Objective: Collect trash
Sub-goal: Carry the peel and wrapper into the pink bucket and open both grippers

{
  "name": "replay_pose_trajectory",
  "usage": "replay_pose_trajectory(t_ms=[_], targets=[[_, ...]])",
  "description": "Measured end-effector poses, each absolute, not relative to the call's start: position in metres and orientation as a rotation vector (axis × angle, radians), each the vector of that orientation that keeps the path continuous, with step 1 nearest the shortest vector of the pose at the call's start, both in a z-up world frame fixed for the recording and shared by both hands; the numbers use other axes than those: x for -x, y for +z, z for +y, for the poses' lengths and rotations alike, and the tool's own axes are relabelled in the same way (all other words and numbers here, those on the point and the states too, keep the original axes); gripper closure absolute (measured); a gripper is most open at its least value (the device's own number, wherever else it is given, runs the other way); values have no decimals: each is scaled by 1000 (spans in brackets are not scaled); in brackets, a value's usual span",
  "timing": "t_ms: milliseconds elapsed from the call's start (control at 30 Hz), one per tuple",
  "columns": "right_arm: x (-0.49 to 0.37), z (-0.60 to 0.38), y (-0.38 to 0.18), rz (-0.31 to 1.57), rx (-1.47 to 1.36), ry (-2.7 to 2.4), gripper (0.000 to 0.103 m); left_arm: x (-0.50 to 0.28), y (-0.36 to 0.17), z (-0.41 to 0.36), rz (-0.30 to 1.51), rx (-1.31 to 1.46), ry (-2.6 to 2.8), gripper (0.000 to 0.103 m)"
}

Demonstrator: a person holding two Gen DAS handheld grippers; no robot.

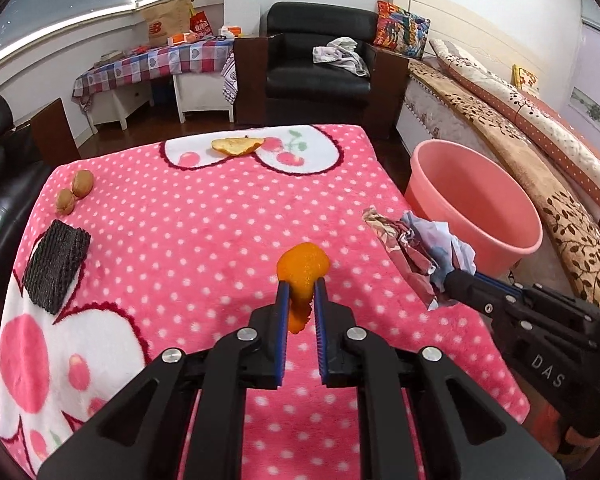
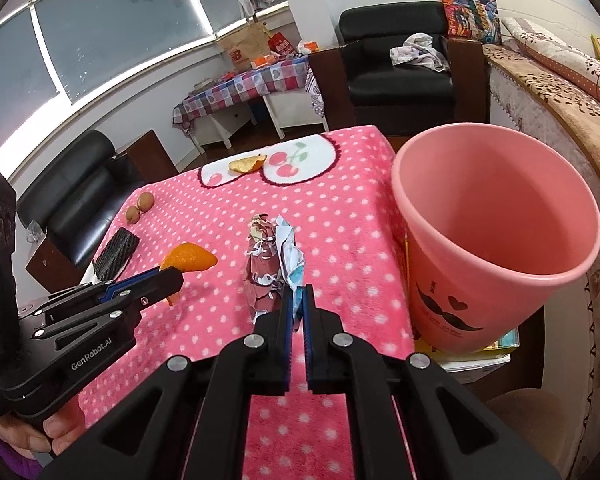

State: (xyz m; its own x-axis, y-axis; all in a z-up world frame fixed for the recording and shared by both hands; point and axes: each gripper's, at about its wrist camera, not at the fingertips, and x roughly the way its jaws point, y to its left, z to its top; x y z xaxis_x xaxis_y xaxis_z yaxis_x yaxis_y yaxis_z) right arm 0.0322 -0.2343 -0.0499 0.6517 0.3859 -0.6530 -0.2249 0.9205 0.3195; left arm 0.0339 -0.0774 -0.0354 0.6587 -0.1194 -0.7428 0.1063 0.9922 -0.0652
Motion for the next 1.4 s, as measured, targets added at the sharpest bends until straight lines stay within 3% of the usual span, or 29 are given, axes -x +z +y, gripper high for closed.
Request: replay_pose_trajectory(t_ms=[1400], targets=[[-41,-364,-40,675,-361,70,98,-77,-16,-201,778,4,-336,91]])
